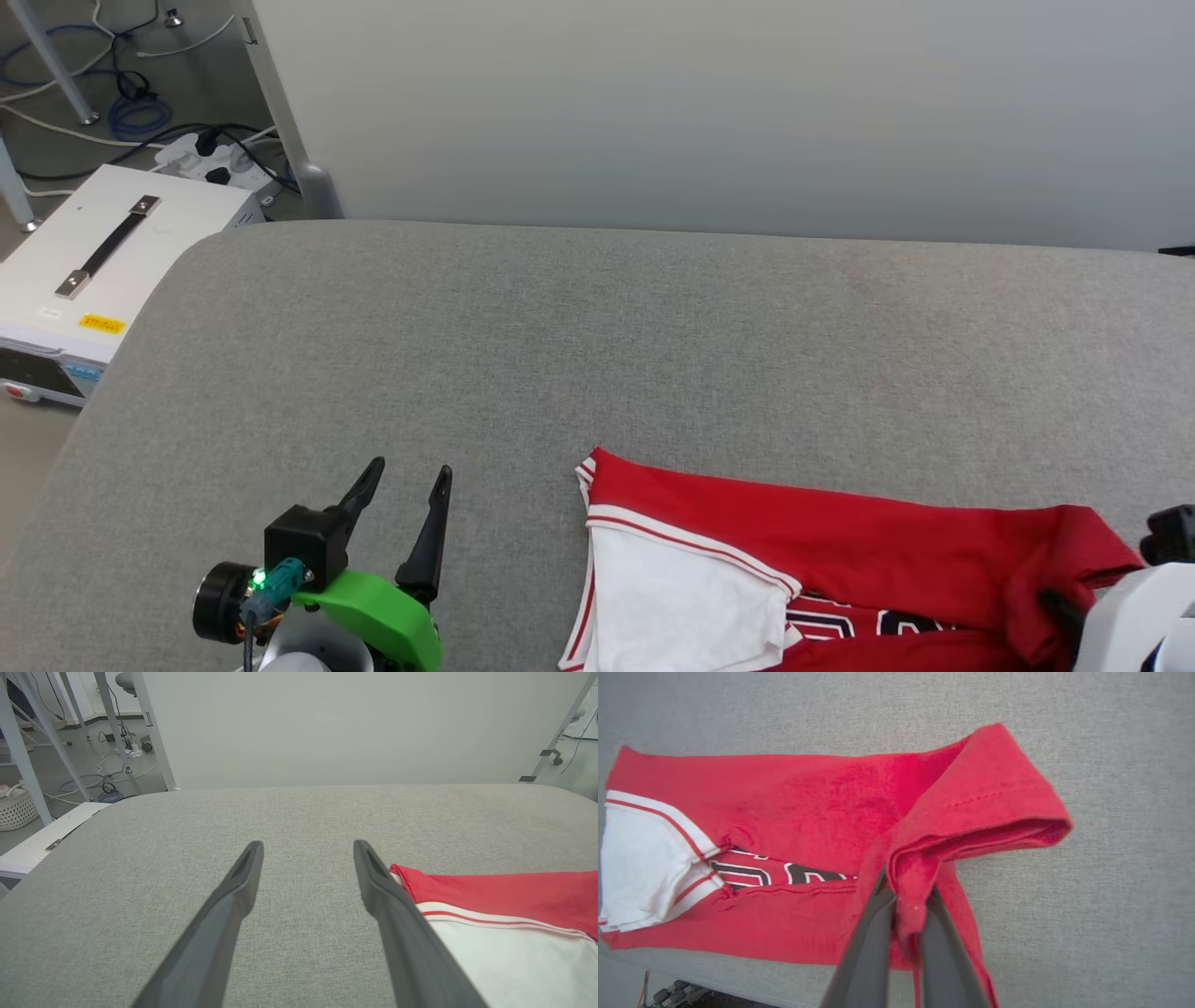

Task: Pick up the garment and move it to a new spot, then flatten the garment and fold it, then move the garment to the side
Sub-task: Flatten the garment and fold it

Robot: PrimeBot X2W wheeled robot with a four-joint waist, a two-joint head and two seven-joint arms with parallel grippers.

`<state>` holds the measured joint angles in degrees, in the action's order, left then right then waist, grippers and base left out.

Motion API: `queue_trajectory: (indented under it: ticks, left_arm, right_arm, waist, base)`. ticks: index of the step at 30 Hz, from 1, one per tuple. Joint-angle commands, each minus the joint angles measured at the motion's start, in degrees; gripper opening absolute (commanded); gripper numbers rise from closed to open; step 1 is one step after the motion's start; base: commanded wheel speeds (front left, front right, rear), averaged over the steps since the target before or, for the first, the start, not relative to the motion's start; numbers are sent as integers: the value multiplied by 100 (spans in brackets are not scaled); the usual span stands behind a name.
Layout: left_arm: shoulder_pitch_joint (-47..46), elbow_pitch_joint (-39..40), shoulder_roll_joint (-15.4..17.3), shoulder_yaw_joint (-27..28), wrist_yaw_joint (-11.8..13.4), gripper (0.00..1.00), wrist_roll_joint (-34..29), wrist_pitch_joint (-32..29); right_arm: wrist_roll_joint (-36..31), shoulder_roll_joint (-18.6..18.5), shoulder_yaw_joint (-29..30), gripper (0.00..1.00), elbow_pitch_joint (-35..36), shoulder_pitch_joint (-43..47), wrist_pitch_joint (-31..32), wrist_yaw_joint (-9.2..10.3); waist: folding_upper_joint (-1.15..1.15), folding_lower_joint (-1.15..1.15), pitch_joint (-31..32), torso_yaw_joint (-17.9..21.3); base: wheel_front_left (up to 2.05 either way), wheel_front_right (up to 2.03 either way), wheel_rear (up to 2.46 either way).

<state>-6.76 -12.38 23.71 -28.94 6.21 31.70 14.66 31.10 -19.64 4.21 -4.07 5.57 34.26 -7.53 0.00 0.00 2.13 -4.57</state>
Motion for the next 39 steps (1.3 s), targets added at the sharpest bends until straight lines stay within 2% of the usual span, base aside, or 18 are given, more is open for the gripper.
queue_trajectory:
  ticks: [1, 11, 15, 22, 25, 26, 27, 32, 33, 34, 39]
  left_arm:
    - [124, -4, -50, 33, -36, 100, -43, 34]
    - [191, -52, -151, 196, -93, 100, -69, 34]
    - [179, -77, -152, 256, -116, 100, -99, 34]
    - [180, -104, -131, 310, -150, 100, -126, 34]
    - [172, -128, -131, 302, -158, 100, -129, 34]
    - [167, -131, -134, 300, -159, 100, -128, 34]
    - [170, -130, -139, 300, -151, 100, -122, 34]
    - [160, -132, -151, 290, -151, 100, -120, 34]
    - [152, -131, -155, 290, -151, 100, -119, 34]
    - [146, -132, -158, 289, -151, 100, -119, 34]
    - [120, -139, -179, 293, -155, 100, -123, 34]
  right_arm:
    - [81, 141, -70, 0, 186, 76, 107, 4]
    - [331, 1306, -518, 0, 954, -155, 765, 4]
    - [479, 1587, -885, 0, 1013, -299, 885, 4]
    - [952, 1673, -1443, 0, 641, -547, 535, 4]
    - [1336, 1674, -1617, 0, 228, -636, 281, 4]
    - [1375, 1674, -1652, 0, 114, -684, 192, 4]
    - [1462, 1675, -1771, 0, -309, -841, -102, 4]
    - [1611, 1675, -2038, 0, -886, -1118, -542, 4]
    - [1661, 1675, -2139, 36, -974, -1191, -627, 4]
    - [1732, 1675, -2227, 100, -1031, -1239, -680, 4]
    - [2121, 1675, -2676, 100, -1180, -1478, -931, 4]
  waist:
    - [0, 0, 44, -71]
    - [0, 0, 5, -355]
    - [0, 0, 4, -467]
    - [0, 0, 12, -608]
    - [0, 0, 17, -674]
    - [0, 0, 15, -691]
    - [0, 0, 3, -729]
    - [0, 0, -43, -768]
    - [0, 0, -58, -773]
    - [0, 0, -67, -777]
    - [0, 0, -94, -767]
  base:
    - [0, 0, 0]
    - [0, 0, 0]
    - [0, 0, 0]
    - [0, 0, 0]
    - [0, 0, 0]
    - [0, 0, 0]
    - [0, 0, 0]
    - [0, 0, 0]
    - [0, 0, 0]
    - [0, 0, 0]
    - [0, 0, 0]
